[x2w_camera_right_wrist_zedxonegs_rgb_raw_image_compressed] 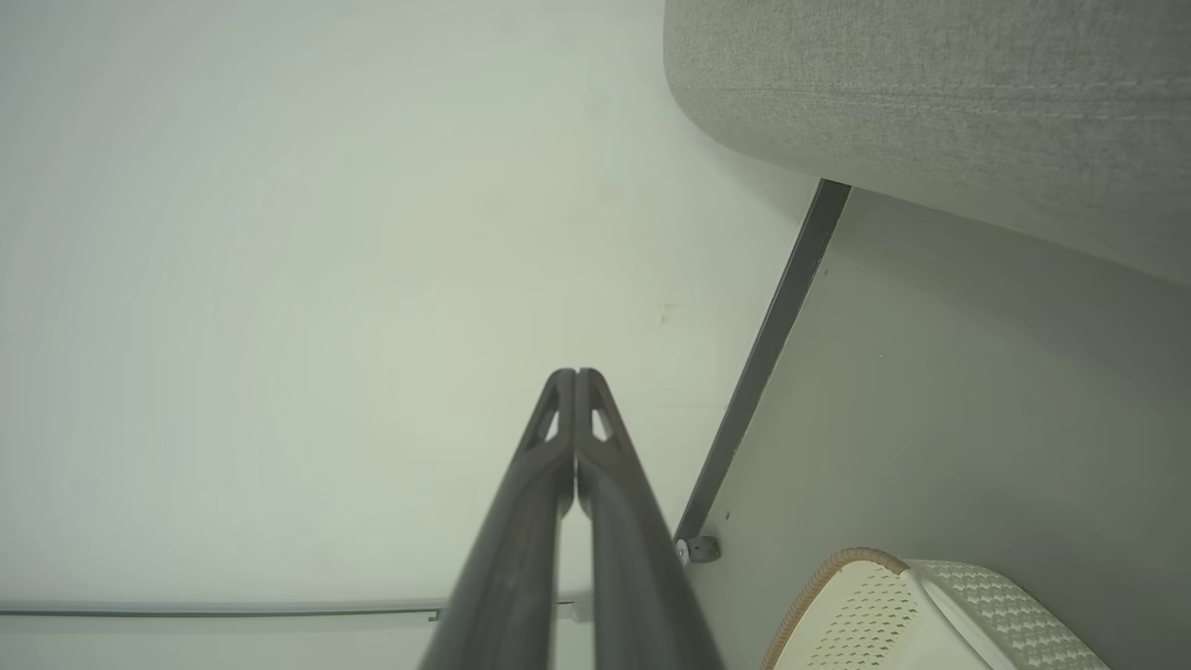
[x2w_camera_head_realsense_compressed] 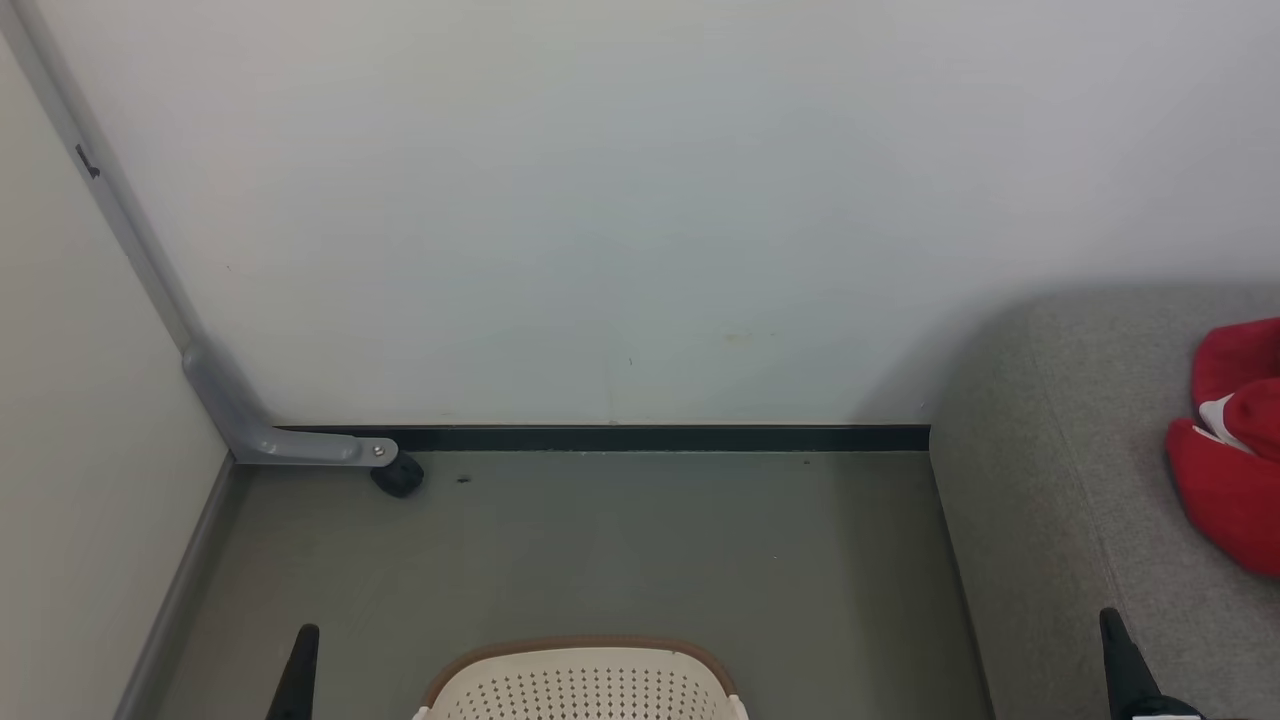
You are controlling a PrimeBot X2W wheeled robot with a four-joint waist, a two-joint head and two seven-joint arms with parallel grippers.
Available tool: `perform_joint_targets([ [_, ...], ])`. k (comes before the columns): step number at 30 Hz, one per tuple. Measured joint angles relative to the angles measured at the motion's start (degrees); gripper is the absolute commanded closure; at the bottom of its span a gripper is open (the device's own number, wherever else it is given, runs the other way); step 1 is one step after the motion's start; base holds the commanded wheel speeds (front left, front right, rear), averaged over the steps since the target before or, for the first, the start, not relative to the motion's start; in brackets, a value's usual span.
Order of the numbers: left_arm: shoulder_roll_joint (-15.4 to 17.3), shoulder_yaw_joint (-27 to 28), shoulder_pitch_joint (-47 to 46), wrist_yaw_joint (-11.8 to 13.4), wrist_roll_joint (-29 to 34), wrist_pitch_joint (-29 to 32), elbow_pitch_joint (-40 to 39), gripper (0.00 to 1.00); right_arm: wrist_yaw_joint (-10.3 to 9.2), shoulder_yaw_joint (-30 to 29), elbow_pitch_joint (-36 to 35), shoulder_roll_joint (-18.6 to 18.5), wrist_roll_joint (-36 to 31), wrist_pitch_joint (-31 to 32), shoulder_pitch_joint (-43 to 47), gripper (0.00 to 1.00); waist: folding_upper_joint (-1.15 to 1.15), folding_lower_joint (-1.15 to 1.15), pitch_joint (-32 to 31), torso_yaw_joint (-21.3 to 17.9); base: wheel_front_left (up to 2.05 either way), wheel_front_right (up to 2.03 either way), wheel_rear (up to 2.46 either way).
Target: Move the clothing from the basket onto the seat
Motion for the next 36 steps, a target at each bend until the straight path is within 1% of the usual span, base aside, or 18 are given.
perform_joint_targets([
  [15, -0.18, 1.75, -1.97, -0.86, -11.37, 2.76, 0.81, 1.00, 0.03, -2.03, 0.56, 0.08, 12.27, 3.05, -1.82, 1.00, 0.00, 0.00, 0.28, -0.39, 0.00, 0.00, 0.00],
  [20, -0.21, 1.79, -2.57, -0.96, -12.33, 2.76, 0.86, 1.00, 0.03, -2.13, 0.58, 0.08, 12.40, 3.09, -1.82, 1.00, 0.00, 0.00, 0.28, -0.40, 0.00, 0.00, 0.00],
  [36, -0.25, 1.81, -2.57, -0.97, -12.37, 2.76, 0.87, 1.00, 0.09, -2.13, 0.58, 0.08, 12.40, 3.09, -1.82, 1.00, 0.00, 0.00, 0.28, -0.39, 0.00, 0.00, 0.00],
])
